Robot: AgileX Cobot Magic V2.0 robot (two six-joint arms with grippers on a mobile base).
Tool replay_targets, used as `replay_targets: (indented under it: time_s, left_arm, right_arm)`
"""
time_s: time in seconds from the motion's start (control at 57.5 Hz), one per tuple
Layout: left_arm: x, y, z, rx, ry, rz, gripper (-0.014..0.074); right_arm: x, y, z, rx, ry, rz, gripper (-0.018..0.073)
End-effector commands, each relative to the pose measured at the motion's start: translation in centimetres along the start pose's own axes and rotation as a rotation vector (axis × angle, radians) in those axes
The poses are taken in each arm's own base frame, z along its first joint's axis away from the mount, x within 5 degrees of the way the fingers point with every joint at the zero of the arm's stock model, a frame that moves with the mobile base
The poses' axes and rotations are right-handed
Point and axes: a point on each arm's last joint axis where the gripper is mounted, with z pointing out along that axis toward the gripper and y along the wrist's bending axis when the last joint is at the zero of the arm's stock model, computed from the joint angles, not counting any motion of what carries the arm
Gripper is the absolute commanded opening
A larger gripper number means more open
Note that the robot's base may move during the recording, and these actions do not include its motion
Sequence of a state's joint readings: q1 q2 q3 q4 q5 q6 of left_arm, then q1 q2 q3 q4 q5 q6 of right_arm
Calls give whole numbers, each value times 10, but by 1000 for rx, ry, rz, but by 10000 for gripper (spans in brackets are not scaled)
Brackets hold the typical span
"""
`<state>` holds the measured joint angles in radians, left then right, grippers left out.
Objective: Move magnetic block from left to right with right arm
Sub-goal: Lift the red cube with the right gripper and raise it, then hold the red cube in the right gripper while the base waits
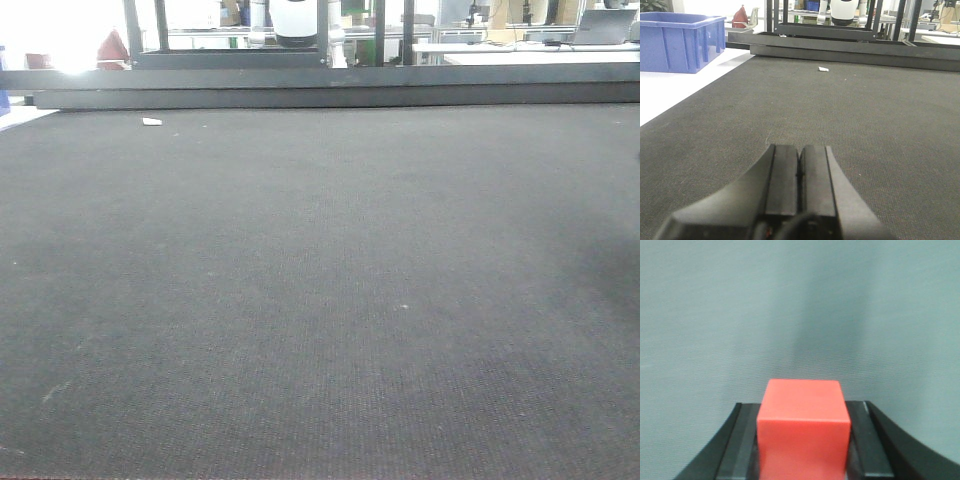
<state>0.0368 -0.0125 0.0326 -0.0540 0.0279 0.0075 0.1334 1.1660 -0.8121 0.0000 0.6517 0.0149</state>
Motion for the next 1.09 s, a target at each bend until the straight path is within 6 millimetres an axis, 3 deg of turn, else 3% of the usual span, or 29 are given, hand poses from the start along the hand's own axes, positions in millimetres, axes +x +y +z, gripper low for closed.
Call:
replay_targets:
  time_s: [0.0,0.139,0.782,1.077]
  left_arm:
    - [-5,0,-1,8,-84,-11,-126]
    - [-5,0,-1,8,-84,-11,-126]
    - [-5,0,-1,8,-84,-11,-126]
    - [-5,0,-1,8,-84,-11,-126]
  right_arm:
    - [-1,-15,-23,49,-221,-26,277]
    - [18,-22,-40,89,-354,-1,277]
    - [123,-5,-150,100,-1117,16,277]
    - [135,-3,-162,102,-1197,11,277]
